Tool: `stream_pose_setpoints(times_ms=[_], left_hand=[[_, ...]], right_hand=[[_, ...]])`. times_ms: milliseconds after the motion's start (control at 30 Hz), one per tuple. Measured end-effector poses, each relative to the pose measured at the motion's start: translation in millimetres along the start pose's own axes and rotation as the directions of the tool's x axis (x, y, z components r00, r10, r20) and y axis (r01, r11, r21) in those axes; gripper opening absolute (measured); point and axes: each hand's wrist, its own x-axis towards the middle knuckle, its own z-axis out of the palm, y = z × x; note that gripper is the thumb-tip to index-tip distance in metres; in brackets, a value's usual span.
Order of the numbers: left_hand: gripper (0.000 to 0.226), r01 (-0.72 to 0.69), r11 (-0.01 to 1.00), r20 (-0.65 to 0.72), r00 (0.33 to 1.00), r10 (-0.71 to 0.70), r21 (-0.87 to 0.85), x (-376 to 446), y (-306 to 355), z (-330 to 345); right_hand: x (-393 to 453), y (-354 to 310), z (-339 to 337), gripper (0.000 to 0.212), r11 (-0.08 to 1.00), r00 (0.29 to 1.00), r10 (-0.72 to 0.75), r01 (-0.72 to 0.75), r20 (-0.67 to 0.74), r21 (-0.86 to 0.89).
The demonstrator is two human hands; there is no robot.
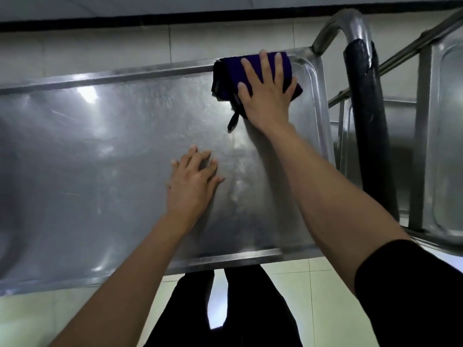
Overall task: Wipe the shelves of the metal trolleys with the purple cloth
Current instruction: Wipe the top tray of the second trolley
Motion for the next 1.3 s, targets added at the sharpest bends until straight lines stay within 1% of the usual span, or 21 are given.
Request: stream_pose_setpoints(times_ms=[67, 167, 367, 500, 567, 667, 833, 967, 1133, 1200, 1300], left_hand=[[0.035, 0.01, 1.0, 0.05, 0.999, -0.01, 0.002, 0.5, 1.0, -3.7], [0.037, -0.009, 1.0, 0.093, 0.996, 0.008, 0.017, -2.6, 3.2, -7.4], [0.035, -0.042, 0.999, 0.076, 0.996, 0.043, -0.018, -9.5, 7.8, -5.0], [0.037, -0.107, 0.994, 0.093, 0.99, 0.106, 0.003, -18.7, 7.7, 4.2], [0.037, -0.155, 0.988, 0.093, 0.984, 0.154, 0.009, -25.3, 8.1, 7.9], [0.035, -0.18, 0.984, 0.079, 0.981, 0.18, 0.003, -37.1, 13.3, 8.2], [0.04, -0.238, 0.969, 0.157, 0.961, 0.227, 0.058, -53.5, 28.2, 8.1], [0.052, -0.28, 0.951, 0.213, 0.945, 0.248, 0.134, -56.7, 44.8, 7.9], [0.054, -0.285, 0.943, 0.24, 0.94, 0.24, 0.174, -48.4, 60.1, 13.6], [0.053, -0.287, 0.94, 0.243, 0.94, 0.239, 0.186, -45.5, 62.7, 17.9], [0.053, -0.279, 0.939, 0.246, 0.942, 0.228, 0.199, -40.6, 65.4, 22.6]], right_hand=[[-20.2, 2.3, -1.6, 0.059, 1.0, 1.0, 0.0, 0.0, 0.011, 0.009], [-84.1, 13.3, -0.1, 0.059, 1.0, 0.999, 0.01, -0.01, 0.037, 0.01], [-241.2, 35.3, 21.0, 0.056, 0.992, 0.99, 0.12, -0.118, 0.078, -0.036], [-335.9, 36.7, 41.1, 0.056, 0.973, 0.974, 0.225, -0.223, 0.031, -0.065], [-373.2, 37.6, 47.2, 0.056, 0.966, 0.968, 0.252, -0.249, 0.023, -0.072], [-404.1, 38.3, 48.5, 0.056, 0.957, 0.959, 0.284, -0.283, 0.018, -0.072], [-431.4, 33.7, 45.7, 0.055, 0.923, 0.927, 0.375, -0.375, -0.008, -0.088], [-423.6, 55.7, 39.4, 0.054, 0.928, 0.932, 0.363, -0.362, -0.001, -0.088], [-365.6, 89.7, 25.1, 0.055, 0.929, 0.931, 0.364, -0.362, 0.022, -0.076], [-332.6, 102.6, 16.3, 0.055, 0.937, 0.936, 0.348, -0.346, 0.046, -0.059], [-273.8, 116.6, 0.5, 0.056, 0.947, 0.947, 0.321, -0.32, 0.031, -0.025]])
